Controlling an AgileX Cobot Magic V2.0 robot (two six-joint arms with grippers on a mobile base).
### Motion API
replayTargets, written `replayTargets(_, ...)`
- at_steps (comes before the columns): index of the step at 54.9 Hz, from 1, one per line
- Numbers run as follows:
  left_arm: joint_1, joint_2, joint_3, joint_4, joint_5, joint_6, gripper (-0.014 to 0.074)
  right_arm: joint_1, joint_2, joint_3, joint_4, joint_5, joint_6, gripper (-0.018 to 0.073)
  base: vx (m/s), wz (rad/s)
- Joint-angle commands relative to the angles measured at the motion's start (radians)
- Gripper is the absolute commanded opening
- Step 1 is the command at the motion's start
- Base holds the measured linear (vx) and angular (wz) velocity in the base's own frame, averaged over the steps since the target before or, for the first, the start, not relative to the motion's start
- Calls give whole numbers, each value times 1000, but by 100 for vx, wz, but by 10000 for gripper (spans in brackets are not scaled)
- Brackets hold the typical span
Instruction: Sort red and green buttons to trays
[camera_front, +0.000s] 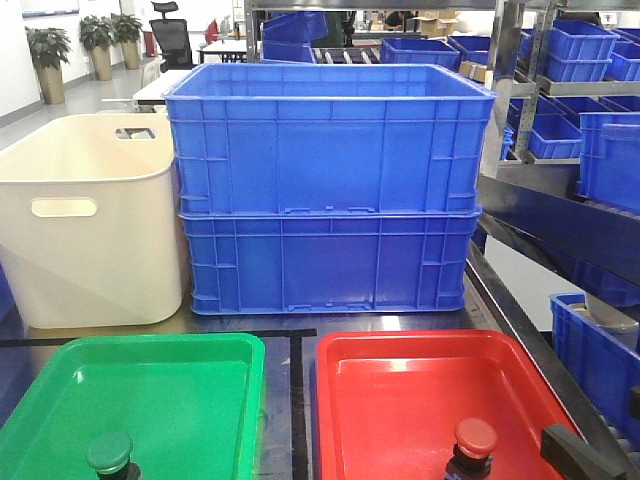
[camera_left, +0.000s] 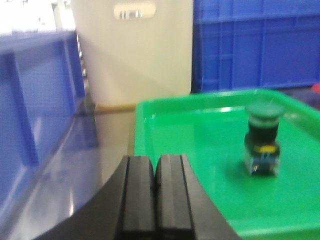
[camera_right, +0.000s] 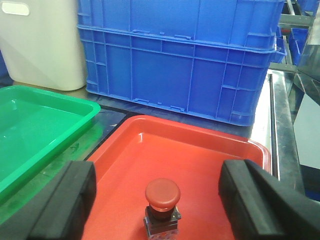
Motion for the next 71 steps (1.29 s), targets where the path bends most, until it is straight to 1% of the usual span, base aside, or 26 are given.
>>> replayTargets(1,17,-16,-10,-16,-77,3,-7,0,-2,-29,-5,-78,0,552,0,0)
replayTargets(9,51,-17,-10,-17,-114,2,-7,0,-2,-29,-5,-76,0,552,0,0)
replayTargets(14,67,-17,-10,-16,-117,2,-7,0,-2,-29,-5,-76,0,552,0,0)
replayTargets(58,67,-16,-10,-16,-113,2,-7,0,-2,-29,-5,-71,0,552,0,0)
replayTargets(64,67,-16,-10,-16,-113,2,-7,-1,-30,-29,-12,-43,-8,541,0,0)
replayTargets(71,67,-16,-10,-16,-113,2,-7,-1,-116,-29,-44,63,-9,494,0,0)
